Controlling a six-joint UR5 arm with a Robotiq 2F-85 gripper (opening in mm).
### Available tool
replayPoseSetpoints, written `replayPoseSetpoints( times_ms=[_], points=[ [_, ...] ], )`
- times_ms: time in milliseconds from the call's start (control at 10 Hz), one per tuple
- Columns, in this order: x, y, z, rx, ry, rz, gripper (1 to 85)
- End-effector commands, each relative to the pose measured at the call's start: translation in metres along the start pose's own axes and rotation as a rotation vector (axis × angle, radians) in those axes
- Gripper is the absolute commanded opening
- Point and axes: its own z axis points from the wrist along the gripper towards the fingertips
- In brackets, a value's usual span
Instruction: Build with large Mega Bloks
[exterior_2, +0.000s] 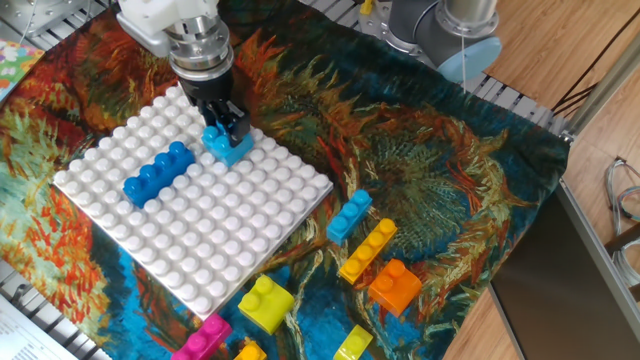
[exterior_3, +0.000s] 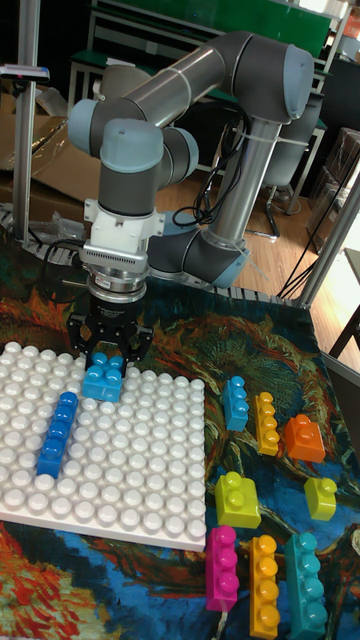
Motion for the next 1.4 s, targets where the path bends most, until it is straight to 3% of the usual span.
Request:
replayPoseSetpoints(
  times_ms=[0,1100,1300],
  points=[
    [-0.002,0.000,0.001,-0.007,-0.009,-0.007,1.3],
    [-0.012,0.001,0.010,0.045,-0.021,-0.075,2.3],
    [-0.023,-0.002,0.007,0.044,-0.062,-0.179,47.3]
  ],
)
